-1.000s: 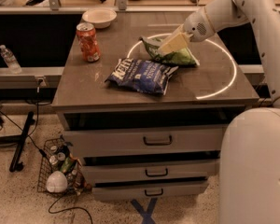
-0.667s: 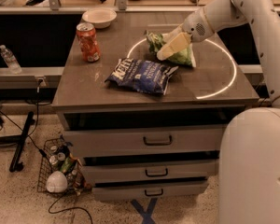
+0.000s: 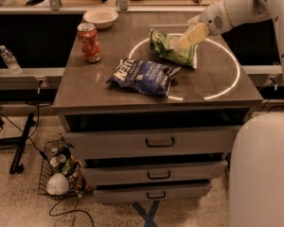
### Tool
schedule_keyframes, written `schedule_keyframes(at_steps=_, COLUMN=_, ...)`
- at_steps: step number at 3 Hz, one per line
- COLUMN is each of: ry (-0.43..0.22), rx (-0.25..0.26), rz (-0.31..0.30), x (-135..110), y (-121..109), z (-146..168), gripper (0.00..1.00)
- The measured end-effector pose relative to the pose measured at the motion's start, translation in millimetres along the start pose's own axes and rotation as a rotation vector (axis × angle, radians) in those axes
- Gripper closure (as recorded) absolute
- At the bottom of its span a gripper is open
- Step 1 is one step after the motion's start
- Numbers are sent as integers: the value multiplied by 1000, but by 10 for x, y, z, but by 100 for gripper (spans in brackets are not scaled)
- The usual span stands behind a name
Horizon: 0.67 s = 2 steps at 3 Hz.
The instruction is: Move green jalapeno chip bag near blue chip bag
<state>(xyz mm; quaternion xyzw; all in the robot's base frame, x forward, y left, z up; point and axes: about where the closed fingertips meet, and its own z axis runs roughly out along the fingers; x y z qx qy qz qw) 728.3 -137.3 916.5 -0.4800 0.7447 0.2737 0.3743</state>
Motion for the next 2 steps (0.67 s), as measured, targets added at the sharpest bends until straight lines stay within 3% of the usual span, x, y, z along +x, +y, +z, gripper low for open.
schedule_keyframes(at_steps=1, ry=-80, rx=153, rz=6, x=-95, y=-241, z=-641, gripper=0)
schedule_keyframes(at_steps=2, ry=-91, rx=168, rz=5, x=-115, y=-278, z=-678, gripper=0)
